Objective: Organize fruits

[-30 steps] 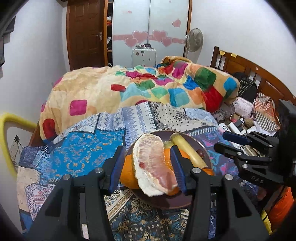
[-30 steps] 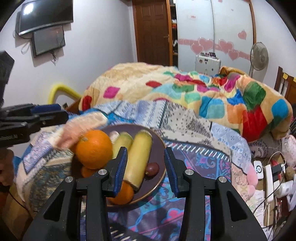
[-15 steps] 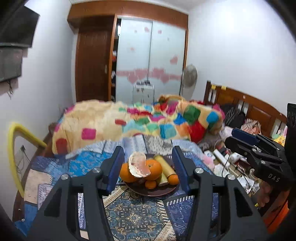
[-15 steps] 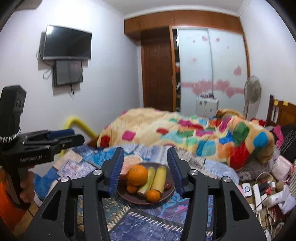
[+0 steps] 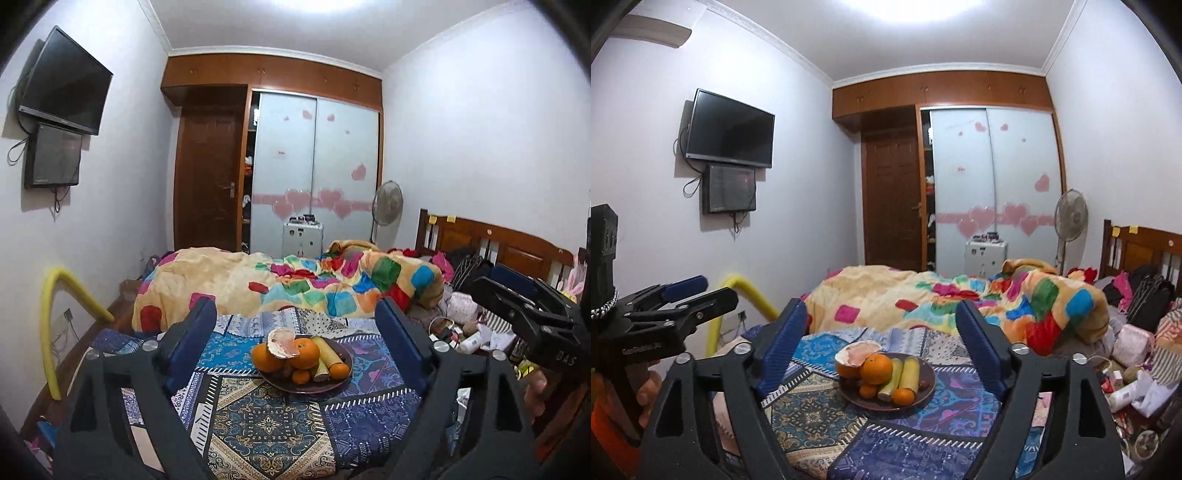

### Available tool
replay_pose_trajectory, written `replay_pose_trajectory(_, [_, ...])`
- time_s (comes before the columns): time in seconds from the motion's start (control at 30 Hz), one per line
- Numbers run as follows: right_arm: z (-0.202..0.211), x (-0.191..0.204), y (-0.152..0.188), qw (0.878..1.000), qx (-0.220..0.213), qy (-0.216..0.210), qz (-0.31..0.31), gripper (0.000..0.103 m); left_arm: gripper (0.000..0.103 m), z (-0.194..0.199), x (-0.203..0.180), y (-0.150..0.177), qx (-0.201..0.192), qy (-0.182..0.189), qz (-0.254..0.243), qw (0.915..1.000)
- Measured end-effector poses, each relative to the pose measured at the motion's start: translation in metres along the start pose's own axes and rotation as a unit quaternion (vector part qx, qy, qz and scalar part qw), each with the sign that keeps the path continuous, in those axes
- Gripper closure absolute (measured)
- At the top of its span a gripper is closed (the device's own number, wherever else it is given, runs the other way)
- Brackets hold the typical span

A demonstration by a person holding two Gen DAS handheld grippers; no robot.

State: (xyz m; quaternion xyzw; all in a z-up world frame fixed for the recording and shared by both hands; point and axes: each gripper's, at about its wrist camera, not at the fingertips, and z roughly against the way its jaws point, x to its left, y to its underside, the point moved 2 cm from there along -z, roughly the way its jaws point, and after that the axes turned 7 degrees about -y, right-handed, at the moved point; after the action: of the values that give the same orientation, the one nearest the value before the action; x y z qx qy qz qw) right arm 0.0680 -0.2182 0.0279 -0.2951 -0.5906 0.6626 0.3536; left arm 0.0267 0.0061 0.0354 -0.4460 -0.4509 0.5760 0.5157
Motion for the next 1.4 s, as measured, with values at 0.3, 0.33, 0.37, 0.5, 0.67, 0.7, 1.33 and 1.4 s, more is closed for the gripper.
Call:
replay_pose_trajectory(0.3, [0.020,0.004,0.006,0.999,-0.022,0.024,0.000,0.000,0.002,0.018,-0.004,0.005,-0.019,-0.015,-0.010,0.9996])
replay_pose_trajectory(0.33, [0.021,0.004,0.006,0.999,-0.023,0.024,-0.001,0.000,0.002,0.018,-0.004,0.006,-0.020,-0.015,-0.010,0.9996])
replay_pose_trajectory(0.37, [0.021,0.005,0.006,0.999,-0.023,0.024,-0.002,0.000,0.001,0.019,-0.004,0.006,-0.020,-0.014,-0.010,0.9997])
replay_pose_trajectory(0.5, [0.023,0.006,0.006,0.999,-0.024,0.025,-0.002,0.000,0.001,0.019,-0.005,0.006,-0.023,-0.018,-0.009,0.9995])
replay_pose_trajectory(0.67, [0.023,0.007,0.006,0.999,-0.026,0.025,-0.001,0.000,0.000,0.019,-0.006,0.006,-0.023,-0.019,-0.009,0.9995])
replay_pose_trajectory(0.7, [0.024,0.008,0.007,0.999,-0.026,0.026,-0.001,0.000,0.000,0.020,-0.006,0.007,-0.023,-0.019,-0.009,0.9995])
replay_pose_trajectory(1.33, [0.026,0.012,0.010,0.999,-0.025,0.026,0.001,0.000,0.000,0.019,-0.012,0.008,-0.020,-0.020,-0.013,0.9995])
replay_pose_trajectory(1.4, [0.026,0.012,0.010,0.999,-0.025,0.026,0.001,0.000,0.000,0.017,-0.012,0.007,-0.019,-0.021,-0.012,0.9995])
